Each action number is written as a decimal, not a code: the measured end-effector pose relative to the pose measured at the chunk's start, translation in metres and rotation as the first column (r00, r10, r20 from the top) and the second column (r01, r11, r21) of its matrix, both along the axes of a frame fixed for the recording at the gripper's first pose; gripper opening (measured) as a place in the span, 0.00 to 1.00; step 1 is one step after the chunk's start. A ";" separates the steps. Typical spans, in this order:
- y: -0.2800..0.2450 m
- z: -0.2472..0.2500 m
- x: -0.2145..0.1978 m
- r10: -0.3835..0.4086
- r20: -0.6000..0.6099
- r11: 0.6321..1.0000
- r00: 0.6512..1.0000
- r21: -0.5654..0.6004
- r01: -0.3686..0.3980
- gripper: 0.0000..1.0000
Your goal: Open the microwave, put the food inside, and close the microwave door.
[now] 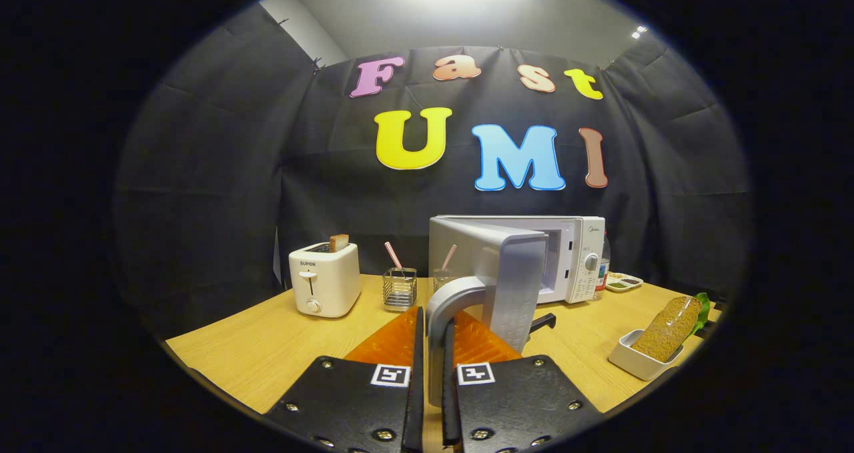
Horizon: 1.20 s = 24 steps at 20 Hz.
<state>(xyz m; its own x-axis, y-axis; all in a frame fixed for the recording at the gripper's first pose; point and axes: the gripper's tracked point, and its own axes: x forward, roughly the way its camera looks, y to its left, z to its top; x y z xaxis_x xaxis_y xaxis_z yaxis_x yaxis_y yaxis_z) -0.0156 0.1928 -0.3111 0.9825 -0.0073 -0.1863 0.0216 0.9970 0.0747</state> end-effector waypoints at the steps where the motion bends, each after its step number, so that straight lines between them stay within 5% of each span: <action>1: 0.002 0.000 0.001 -0.009 -0.002 1.000 1.000 -0.003 0.009 0.11; 4: 0.015 -0.004 -0.003 0.039 -0.026 0.999 0.999 0.000 -0.039 0.12; 6: 0.011 -0.004 -0.010 0.058 -0.034 0.998 0.998 -0.024 -0.059 0.56; 7: 0.008 -0.003 -0.017 0.068 -0.028 0.997 0.997 -0.036 -0.069 0.66; 10: 0.010 0.010 -0.030 0.149 0.023 0.984 0.989 -0.099 -0.146 0.73; 13: -0.003 0.022 -0.047 0.196 0.075 0.970 0.978 -0.160 -0.182 0.91; 19: -0.067 0.033 -0.077 0.202 0.121 0.975 0.972 -0.123 -0.187 0.93; 24: -0.170 0.016 -0.098 0.066 0.131 0.993 0.989 -0.105 -0.052 0.93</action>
